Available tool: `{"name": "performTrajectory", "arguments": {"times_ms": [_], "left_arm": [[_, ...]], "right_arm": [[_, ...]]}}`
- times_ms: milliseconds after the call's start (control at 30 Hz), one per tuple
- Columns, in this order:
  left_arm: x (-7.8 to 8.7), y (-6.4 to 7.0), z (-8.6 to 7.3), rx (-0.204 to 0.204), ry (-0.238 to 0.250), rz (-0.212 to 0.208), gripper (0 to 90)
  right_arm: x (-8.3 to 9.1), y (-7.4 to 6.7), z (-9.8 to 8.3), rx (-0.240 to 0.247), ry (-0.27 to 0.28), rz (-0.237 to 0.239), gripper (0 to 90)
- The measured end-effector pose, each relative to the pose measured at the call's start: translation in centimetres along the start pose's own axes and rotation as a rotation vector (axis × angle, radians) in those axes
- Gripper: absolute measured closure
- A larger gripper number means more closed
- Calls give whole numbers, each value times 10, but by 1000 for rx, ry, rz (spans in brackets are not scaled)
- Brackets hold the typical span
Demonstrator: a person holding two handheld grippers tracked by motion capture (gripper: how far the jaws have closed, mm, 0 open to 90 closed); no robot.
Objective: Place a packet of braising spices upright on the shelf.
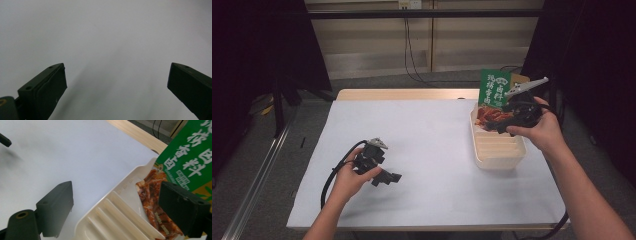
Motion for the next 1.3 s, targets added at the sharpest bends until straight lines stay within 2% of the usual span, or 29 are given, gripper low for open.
{"name": "performTrajectory", "arguments": {"times_ms": [33, 133, 200, 367, 433, 500, 533, 567, 700, 800, 967, 1033, 1067, 1133, 1167, 1233, 1267, 1300], "left_arm": [[1, -1, -1, -13, -13, -2, 19], [1, -1, -1, -11, -11, -4, 20], [-1, 0, 0, 7, 3, -1, 20], [-1, 1, 0, 7, 5, -3, 20], [0, 0, -1, -8, -8, -6, 19], [-1, 0, 0, 6, 2, -2, 20], [0, -1, -1, -9, -12, -6, 20], [1, -1, -1, -12, -16, -7, 20], [1, -2, -1, -8, -2, -5, 20], [2, -2, -1, -8, -4, -7, 20], [1, -2, -1, 7, 7, -2, 21], [-1, 0, 1, 36, 41, -5, 21], [2, -2, -1, 6, 1, -2, 21], [0, 0, 2, 48, 51, -1, 23], [3, -3, -1, 5, 7, -1, 23], [2, 0, 2, 54, 57, 1, 24], [2, -1, 2, 50, 58, -1, 24], [5, -3, 0, 14, 24, 2, 24]], "right_arm": [[0, -3, -1, 7, -3, 6, 128], [-2, -12, -5, 13, -10, 18, 117], [-3, -16, -6, 9, -4, 14, 120], [-10, -30, -11, 23, -23, 45, 119], [-12, -34, -11, 29, -34, 47, 116], [-13, -38, -11, 39, -36, 47, 116], [-14, -41, -10, 44, -33, 67, 116], [-15, -43, -10, 45, -32, 67, 114], [-20, -55, -10, 39, -29, 112, 108], [-27, -63, -15, 39, -37, 124, 103], [-38, -78, -24, 40, -47, 148, 96], [-42, -86, -28, 57, -56, 156, 95], [-43, -89, -30, 66, -62, 157, 95], [-45, -97, -32, 81, -54, 164, 95], [-46, -101, -33, 83, -56, 171, 95], [-49, -107, -35, 94, -52, 182, 95], [-50, -110, -36, 92, -55, 190, 94], [-51, -112, -36, 91, -58, 187, 92]]}}
Point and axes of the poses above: each handheld gripper's, and its own axes: x roughly backward along the jaws, z roughly out of its top, y roughly to its right, the point moved 8 cm from there along -x, roughly forward along the jaws, and after that the axes turned 8 degrees about -z, right-handed, at the moved point
